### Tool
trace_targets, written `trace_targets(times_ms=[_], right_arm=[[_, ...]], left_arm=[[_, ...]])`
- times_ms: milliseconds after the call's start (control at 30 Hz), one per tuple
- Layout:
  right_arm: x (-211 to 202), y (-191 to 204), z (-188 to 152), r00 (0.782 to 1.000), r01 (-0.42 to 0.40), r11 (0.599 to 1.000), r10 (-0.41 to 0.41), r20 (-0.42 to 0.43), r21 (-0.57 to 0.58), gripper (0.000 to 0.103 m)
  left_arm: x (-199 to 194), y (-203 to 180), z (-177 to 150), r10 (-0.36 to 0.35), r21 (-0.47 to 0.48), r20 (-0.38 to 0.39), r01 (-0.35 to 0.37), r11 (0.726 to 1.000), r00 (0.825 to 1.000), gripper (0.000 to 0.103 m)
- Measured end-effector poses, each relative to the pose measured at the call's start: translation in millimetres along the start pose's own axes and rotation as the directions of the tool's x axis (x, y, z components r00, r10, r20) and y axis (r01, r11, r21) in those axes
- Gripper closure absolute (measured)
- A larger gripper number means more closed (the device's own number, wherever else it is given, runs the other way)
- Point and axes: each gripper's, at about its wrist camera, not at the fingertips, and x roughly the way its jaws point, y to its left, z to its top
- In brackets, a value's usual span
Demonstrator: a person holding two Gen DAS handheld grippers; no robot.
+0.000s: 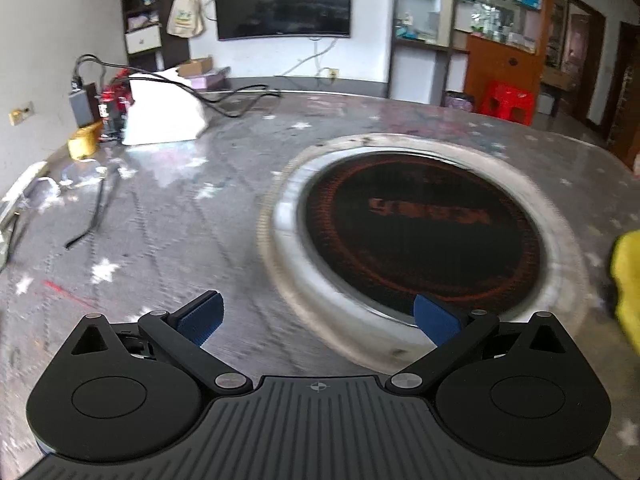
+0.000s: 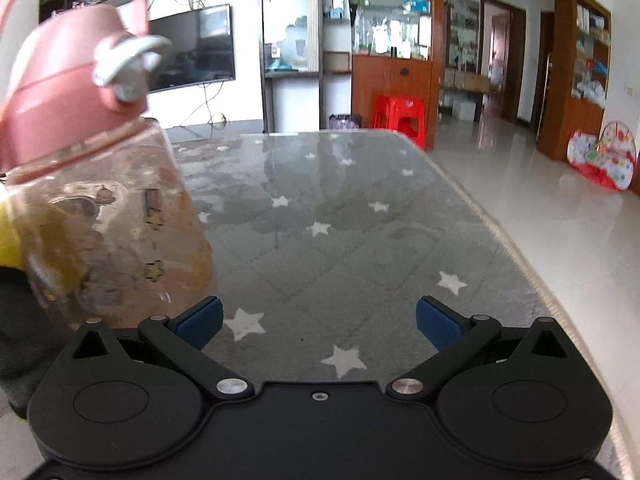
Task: Clean container
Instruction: 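Grasp the pink-lidded clear bottle with the right gripper and lift it, then grasp the yellow cloth with the left gripper while the right gripper brings the bottle over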
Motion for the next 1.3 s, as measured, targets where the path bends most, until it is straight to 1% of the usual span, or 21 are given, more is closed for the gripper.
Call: trace_targets(times_ms=[100, 233, 367, 567, 667, 767, 833, 867, 900, 933, 1067, 1167, 1300], right_arm=[[-11.5, 2.7, 3.3, 1.0, -0.023, 1.0, 0.022, 0.016, 0.006, 0.0], [-28.4, 9.1, 6.4, 0.998, -0.03, 1.0, 0.03, 0.052, -0.005, 0.0], [-43.3, 11.3, 10.4, 0.995, -0.064, 0.998, 0.063, 0.08, 0.005, 0.0], [-66.3, 17.3, 14.5, 0.988, -0.087, 0.996, 0.087, 0.13, 0.001, 0.0], [-77.4, 22.8, 16.8, 0.984, -0.099, 0.995, 0.098, 0.15, -0.002, 0.004], [-83.0, 25.6, 19.6, 0.98, -0.115, 0.993, 0.113, 0.166, 0.0, 0.006], [-85.9, 28.6, 20.8, 0.976, -0.132, 0.991, 0.131, 0.176, -0.004, 0.01], [-87.6, 29.4, 21.6, 0.974, -0.14, 0.99, 0.138, 0.178, -0.003, 0.013], [-89.3, 30.2, 22.5, 0.973, -0.148, 0.989, 0.146, 0.181, -0.002, 0.021], [-90.2, 30.9, 23.0, 0.972, -0.157, 0.988, 0.155, 0.179, -0.002, 0.023], [-93.5, 37.8, 23.6, 0.968, -0.175, 0.985, 0.174, 0.181, -0.01, 0.023], [-97.9, 41.3, 25.3, 0.963, -0.196, 0.981, 0.195, 0.186, -0.015, 0.029], [-103.4, 47.6, 28.0, 0.957, -0.214, 0.977, 0.214, 0.198, -0.021, 0.029]], left_arm=[[-8.8, -14.0, 0.0, -0.048, 0.009, 0.0, 0.048, 0.999, 0.999, 0.0], [-20.0, -35.8, 0.1, -0.092, 0.053, 0.004, 0.091, 0.994, 0.996, 0.0], [-31.8, -56.3, 1.5, -0.142, 0.089, 0.002, 0.142, 0.986, 0.99, 0.001], [-44.7, -83.2, 0.3, -0.195, 0.136, -0.001, 0.193, 0.972, 0.981, 0.001], [-51.0, -97.0, 1.0, -0.23, 0.165, -0.005, 0.228, 0.96, 0.973, 0.001], [-58.4, -112.4, 0.8, -0.28, 0.21, -0.008, 0.275, 0.938, 0.96, 0.001], [-62.5, -122.3, 0.1, -0.305, 0.239, -0.011, 0.299, 0.924, 0.952, 0.001], [-64.4, -127.7, -0.5, -0.315, 0.256, -0.012, 0.307, 0.917, 0.949, 0.001], [-66.1, -132.1, -1.1, -0.323, 0.269, -0.013, 0.314, 0.911, 0.946, 0.001], [-67.7, -135.8, -1.8, -0.33, 0.279, -0.013, 0.32, 0.905, 0.944, 0.001], [-71.0, -148.3, -3.6, -0.35, 0.307, -0.02, 0.339, 0.889, 0.937, 0.001], [-73.3, -156.3, -3.9, -0.361, 0.331, -0.028, 0.35, 0.877, 0.932, 0.001], [-76.4, -169.7, -3.7, -0.367, 0.372, -0.032, 0.352, 0.859, 0.93, 0.001]])
